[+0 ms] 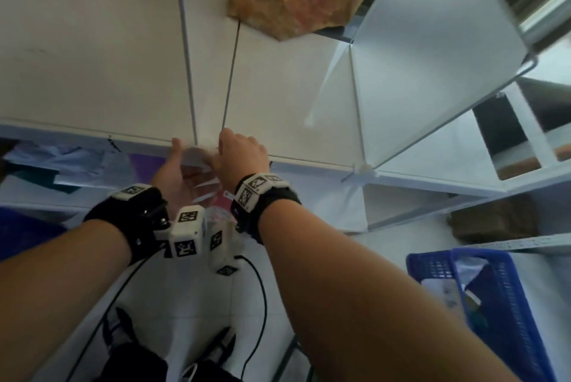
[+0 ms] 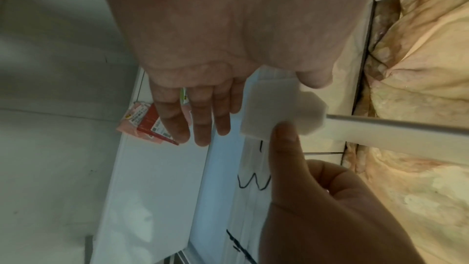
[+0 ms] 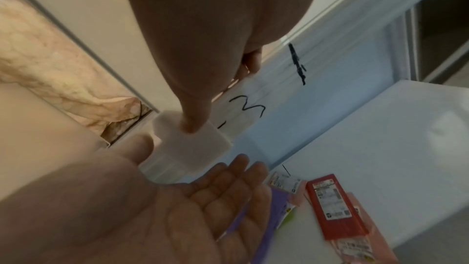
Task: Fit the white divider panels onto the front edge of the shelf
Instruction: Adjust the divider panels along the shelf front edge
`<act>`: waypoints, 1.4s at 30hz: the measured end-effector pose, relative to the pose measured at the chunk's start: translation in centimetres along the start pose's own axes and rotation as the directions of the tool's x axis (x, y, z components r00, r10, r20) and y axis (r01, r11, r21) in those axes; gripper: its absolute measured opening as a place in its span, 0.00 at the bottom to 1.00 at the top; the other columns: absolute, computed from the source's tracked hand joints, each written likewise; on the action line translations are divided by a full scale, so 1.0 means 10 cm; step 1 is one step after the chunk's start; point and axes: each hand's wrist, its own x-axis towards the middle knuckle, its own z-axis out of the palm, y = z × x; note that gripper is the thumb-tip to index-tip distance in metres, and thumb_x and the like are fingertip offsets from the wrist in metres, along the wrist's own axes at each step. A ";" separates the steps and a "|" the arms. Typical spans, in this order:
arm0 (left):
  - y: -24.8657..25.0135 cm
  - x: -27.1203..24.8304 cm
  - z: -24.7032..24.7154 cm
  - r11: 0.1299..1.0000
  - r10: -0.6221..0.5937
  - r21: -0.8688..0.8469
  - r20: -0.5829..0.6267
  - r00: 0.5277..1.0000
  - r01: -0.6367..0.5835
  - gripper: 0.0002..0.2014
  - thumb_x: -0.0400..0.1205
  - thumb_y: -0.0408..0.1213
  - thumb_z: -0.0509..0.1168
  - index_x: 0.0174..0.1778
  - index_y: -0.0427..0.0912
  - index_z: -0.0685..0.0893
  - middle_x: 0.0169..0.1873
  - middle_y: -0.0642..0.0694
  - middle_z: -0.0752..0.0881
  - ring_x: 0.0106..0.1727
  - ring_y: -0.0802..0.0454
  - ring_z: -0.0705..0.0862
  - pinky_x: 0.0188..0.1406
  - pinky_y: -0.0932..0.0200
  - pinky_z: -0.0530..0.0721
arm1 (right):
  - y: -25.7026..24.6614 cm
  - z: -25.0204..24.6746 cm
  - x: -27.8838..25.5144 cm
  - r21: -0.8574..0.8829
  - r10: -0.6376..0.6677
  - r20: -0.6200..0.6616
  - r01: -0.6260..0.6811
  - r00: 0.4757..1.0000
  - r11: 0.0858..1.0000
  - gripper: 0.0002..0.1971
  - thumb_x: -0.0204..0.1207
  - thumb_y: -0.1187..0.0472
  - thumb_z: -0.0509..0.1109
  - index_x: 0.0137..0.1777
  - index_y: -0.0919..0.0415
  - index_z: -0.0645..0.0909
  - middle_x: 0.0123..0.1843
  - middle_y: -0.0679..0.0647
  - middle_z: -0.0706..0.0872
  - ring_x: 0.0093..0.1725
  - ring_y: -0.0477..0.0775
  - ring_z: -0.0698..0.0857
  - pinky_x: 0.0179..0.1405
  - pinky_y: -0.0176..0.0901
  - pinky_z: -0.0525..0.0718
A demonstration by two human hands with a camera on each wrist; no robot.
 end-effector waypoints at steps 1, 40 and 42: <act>0.01 -0.04 -0.01 1.000 0.006 0.017 -0.022 1.000 -0.006 0.42 0.73 0.77 0.51 0.51 0.37 0.83 0.44 0.35 0.85 0.42 0.38 0.85 0.42 0.46 0.84 | -0.02 -0.01 -0.03 0.014 0.012 -0.013 -0.012 1.000 1.000 0.09 0.76 0.52 0.66 0.50 0.56 0.74 0.49 0.57 0.85 0.51 0.63 0.81 0.52 0.55 0.78; 0.28 -0.72 -0.21 0.968 0.088 0.245 -0.148 0.985 -0.050 0.33 0.85 0.58 0.56 0.71 0.30 0.73 0.57 0.31 0.83 0.46 0.35 0.85 0.41 0.43 0.82 | -0.36 -0.33 -0.38 0.162 0.165 0.322 -0.226 0.932 0.961 0.08 0.77 0.53 0.66 0.47 0.58 0.78 0.44 0.56 0.83 0.44 0.58 0.83 0.42 0.47 0.80; 0.25 -0.69 -0.19 0.970 0.077 0.241 -0.145 0.986 -0.040 0.34 0.84 0.59 0.57 0.70 0.30 0.73 0.60 0.31 0.83 0.49 0.34 0.85 0.43 0.43 0.83 | -0.31 -0.39 -0.34 0.178 0.142 0.241 -0.188 0.960 0.966 0.13 0.77 0.49 0.67 0.51 0.59 0.79 0.45 0.55 0.84 0.44 0.57 0.83 0.44 0.49 0.82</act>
